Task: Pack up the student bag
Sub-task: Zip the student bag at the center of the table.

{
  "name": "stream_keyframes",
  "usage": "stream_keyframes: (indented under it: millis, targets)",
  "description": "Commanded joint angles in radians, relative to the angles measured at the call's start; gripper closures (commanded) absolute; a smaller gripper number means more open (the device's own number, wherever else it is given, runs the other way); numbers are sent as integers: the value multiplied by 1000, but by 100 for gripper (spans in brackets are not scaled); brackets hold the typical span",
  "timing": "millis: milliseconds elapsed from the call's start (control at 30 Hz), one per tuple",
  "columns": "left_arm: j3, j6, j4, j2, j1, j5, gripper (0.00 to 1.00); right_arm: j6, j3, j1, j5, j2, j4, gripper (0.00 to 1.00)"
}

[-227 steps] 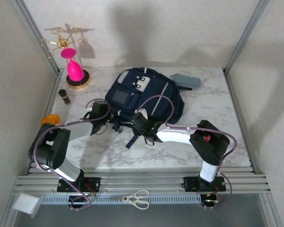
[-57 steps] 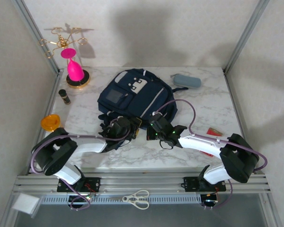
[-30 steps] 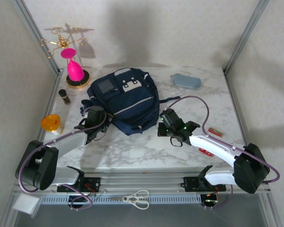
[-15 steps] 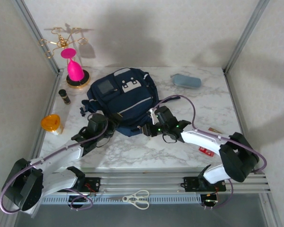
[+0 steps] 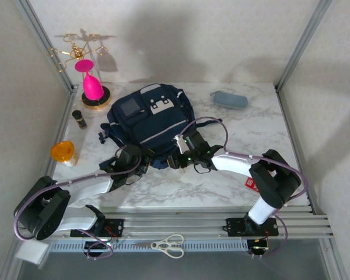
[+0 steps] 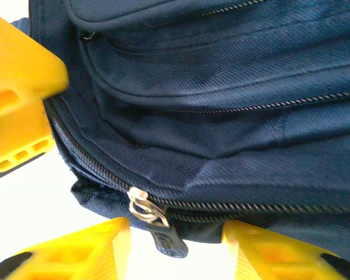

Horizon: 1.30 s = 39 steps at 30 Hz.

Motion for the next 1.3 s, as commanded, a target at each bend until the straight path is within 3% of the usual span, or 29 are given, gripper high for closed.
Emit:
stream_keyframes:
  millis: [0,367,667,900,1267]
  targets:
    - [23,-14,49,34,6,-28,61,-26,28,0,-79,23,42,55]
    - [28,0,43,45,14,-46,86,-35,13,3,-135,77,128,59]
    - [37,24,6,32,23,-65,100,2,-30,3,-97,15,159,81]
    - [48,117,-91,-33,82,-114,100,37,-36,-1,90,-54,4,99]
    - [66,376,-313,-233,271,-190,100,108,-56,-106,309,-188,-201,100]
